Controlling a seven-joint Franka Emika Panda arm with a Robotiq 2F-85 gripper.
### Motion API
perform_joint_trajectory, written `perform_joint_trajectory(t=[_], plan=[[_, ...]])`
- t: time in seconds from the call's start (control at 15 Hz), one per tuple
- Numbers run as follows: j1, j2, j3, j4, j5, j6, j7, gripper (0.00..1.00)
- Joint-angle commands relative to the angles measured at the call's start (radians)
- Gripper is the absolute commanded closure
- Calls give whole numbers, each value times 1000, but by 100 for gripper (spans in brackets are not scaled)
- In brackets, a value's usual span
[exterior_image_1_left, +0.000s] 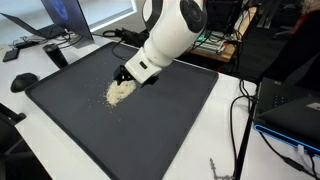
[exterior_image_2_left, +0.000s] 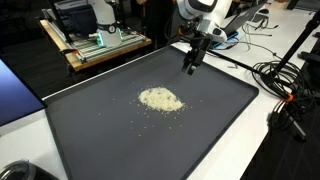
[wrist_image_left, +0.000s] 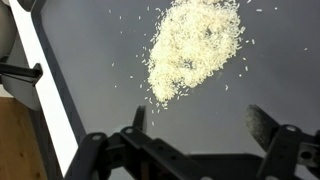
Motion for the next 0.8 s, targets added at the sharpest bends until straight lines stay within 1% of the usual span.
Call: perform_joint_trajectory(t=[0.0,0.2,0.73], plan=[[-21,90,28,124,56,-65,-127,0],[-15,139,23,188,78,-116,-182,0],[-4,222,33,314,116,-310,-330,0]])
